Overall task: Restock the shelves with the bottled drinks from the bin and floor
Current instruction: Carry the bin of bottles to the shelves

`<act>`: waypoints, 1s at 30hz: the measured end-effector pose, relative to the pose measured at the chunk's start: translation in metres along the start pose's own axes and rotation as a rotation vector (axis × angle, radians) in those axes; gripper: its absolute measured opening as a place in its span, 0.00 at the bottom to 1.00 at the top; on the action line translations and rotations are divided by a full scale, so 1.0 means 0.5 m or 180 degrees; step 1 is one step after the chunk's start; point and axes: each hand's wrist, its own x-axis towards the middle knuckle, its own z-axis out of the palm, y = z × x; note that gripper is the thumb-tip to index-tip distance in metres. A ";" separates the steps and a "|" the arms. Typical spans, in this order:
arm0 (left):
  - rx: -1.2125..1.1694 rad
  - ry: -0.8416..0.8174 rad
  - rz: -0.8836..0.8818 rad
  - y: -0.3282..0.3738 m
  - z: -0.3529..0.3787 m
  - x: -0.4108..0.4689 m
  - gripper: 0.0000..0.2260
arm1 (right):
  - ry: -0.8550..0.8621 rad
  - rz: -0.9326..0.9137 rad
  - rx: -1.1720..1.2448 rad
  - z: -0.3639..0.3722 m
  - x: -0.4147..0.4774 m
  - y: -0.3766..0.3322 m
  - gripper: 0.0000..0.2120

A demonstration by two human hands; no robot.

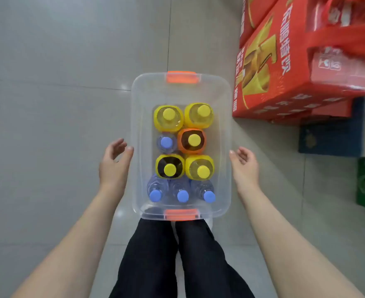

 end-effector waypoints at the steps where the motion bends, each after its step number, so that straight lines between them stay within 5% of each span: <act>1: 0.0009 0.0004 0.0031 -0.015 0.012 0.016 0.12 | 0.0032 -0.0027 0.0064 0.011 0.016 0.011 0.20; 6: 0.0015 -0.0047 0.0201 -0.088 0.061 0.089 0.10 | -0.0074 -0.0362 -0.0032 0.050 0.075 0.056 0.08; 8: 0.0164 -0.0014 0.0330 -0.110 0.071 0.108 0.03 | -0.0043 -0.0545 -0.0118 0.056 0.086 0.072 0.14; 19: 0.0497 0.0008 0.0171 -0.111 0.087 0.141 0.17 | -0.0102 -0.0722 -0.0377 0.058 0.098 0.074 0.18; 25: 0.0497 -0.0010 -0.0123 -0.108 0.089 0.151 0.23 | -0.0199 -0.0296 -0.0241 0.065 0.110 0.066 0.24; 30: 0.1024 0.0120 0.0215 -0.113 0.076 0.143 0.23 | -0.0194 -0.0308 -0.0225 0.061 0.111 0.067 0.26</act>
